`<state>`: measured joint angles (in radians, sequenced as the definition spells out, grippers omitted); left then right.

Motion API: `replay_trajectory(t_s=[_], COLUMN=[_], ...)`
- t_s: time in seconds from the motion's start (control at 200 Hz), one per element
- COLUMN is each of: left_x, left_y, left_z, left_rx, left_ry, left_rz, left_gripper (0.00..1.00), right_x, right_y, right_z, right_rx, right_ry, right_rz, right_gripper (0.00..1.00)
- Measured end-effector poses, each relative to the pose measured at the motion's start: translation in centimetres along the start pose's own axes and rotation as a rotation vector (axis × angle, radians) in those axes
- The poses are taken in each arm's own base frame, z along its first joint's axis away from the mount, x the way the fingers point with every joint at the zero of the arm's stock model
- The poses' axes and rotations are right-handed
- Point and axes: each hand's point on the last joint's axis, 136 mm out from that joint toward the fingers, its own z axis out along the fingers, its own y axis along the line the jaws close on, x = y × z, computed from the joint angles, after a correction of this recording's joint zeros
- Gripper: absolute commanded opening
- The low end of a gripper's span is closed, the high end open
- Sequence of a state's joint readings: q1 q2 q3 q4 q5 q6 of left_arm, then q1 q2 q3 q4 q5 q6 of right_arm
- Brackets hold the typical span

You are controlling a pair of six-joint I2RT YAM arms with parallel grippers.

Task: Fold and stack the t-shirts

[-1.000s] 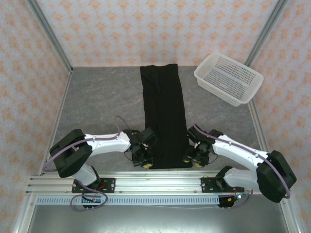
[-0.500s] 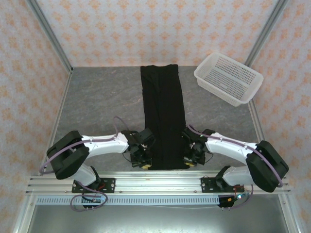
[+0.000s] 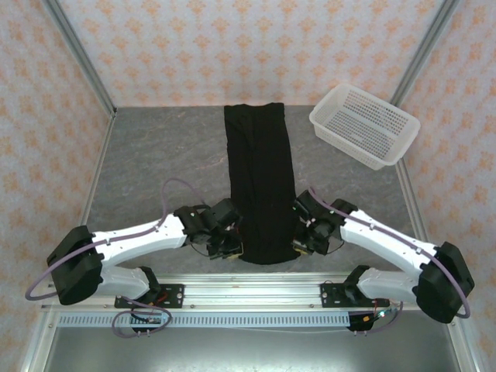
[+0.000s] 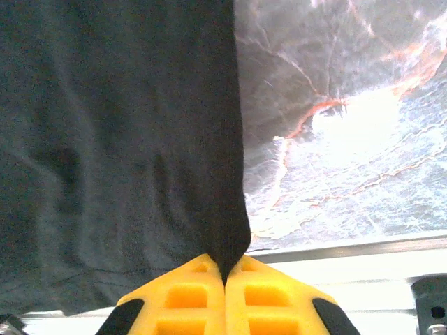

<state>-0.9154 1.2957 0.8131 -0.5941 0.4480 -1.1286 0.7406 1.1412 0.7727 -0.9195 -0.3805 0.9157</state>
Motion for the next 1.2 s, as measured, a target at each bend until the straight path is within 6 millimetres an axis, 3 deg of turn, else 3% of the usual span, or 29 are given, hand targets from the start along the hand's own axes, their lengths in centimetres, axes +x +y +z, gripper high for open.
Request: replay_trajectory(t_s=[0.185,0.315,0.525,0.68,0.956,1.196], left_x=[-3.3,-6.4,-11.1,-14.8,-21.5,-25.8], left_y=[-2.3,-3.0,-3.6,-3.5,-4.8,-2.9], left_z=[-3.1,-4.9,-5.7,-6.0,-6.2,-5.0], left_rx=[0.055,0.08,0.07,0.057,0.052,0.006], left_ry=[-0.118,-0.191,-0.251,-0.284,-0.328,-0.331], left_rz=[-0.028,-0.07,-0.12,-0.158,-0.173,-0.212], left_gripper=[0.0,0.0,0.0,0.0,0.0,0.0], right_x=[-2.9,-5.1,-8.9,-12.6,-19.3,-24.3], right_y=[1.9,3.2,5.0,7.6,11.3,12.4], right_z=[-3.6,-4.8,-5.2,-6.2,-5.3,-3.7], right_rx=[-0.038,-0.04,-0.016,-0.034,-0.038,-0.035], right_ry=[-0.112,-0.149,-0.185,-0.224,-0.258,-0.264], right_rz=[0.045,0.076,0.101,0.091,0.075,0.084], right_gripper=[0.0,0.0,0.0,0.0,0.0,0.0])
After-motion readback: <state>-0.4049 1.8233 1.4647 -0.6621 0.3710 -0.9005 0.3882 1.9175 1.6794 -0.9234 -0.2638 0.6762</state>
